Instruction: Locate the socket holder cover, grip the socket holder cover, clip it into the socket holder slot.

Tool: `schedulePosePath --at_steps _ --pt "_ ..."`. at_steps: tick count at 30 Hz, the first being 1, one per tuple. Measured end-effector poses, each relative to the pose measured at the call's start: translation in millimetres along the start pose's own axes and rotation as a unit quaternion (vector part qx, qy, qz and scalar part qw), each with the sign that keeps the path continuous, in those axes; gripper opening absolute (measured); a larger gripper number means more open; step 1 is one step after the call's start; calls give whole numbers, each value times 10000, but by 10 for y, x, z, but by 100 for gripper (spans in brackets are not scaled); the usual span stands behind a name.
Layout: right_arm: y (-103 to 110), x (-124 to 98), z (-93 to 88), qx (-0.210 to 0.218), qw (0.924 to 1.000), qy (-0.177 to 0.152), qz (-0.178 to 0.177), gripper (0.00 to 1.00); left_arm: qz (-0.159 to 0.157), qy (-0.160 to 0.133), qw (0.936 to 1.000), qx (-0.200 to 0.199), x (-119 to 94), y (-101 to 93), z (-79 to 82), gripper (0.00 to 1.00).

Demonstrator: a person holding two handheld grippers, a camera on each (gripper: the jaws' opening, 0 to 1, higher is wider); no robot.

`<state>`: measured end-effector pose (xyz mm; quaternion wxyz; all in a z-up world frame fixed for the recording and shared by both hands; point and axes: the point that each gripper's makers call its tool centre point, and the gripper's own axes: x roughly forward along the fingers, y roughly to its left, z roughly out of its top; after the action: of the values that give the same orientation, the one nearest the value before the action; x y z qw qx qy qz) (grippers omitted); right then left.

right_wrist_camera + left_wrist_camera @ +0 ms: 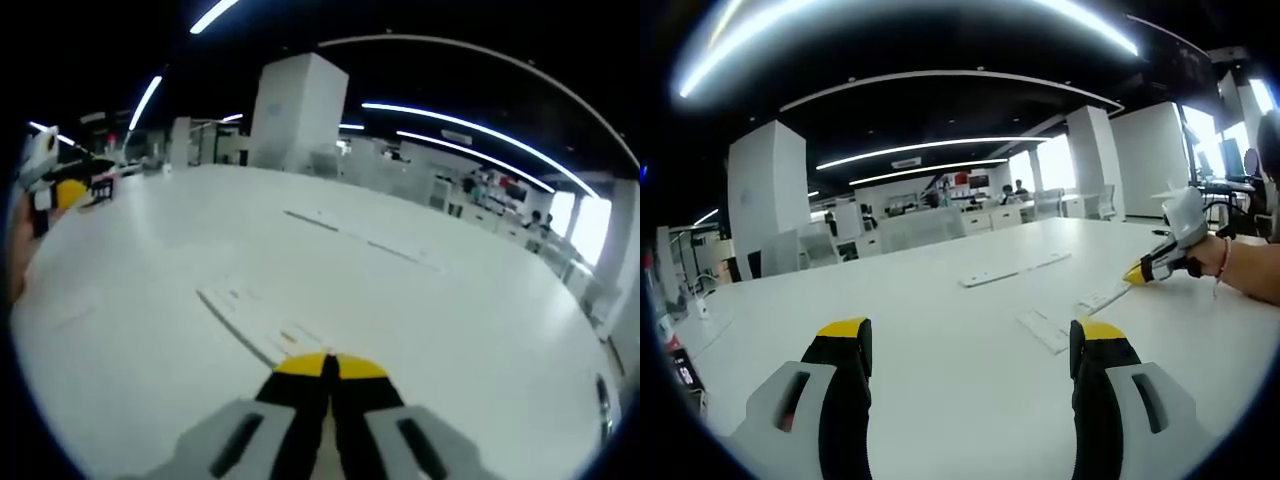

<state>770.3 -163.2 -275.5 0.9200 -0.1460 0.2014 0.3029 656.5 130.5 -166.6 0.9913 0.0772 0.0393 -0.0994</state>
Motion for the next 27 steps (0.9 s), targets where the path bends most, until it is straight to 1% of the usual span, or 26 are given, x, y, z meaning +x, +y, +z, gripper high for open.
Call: schedulePosePath --at_steps 19,27 --pt "31 14 10 -51 10000 -41 3 5 10 83 10000 31 10 4 -37 79" --pt "31 27 16 -48 10000 -57 11 5 6 71 10000 30 15 4 -31 79"
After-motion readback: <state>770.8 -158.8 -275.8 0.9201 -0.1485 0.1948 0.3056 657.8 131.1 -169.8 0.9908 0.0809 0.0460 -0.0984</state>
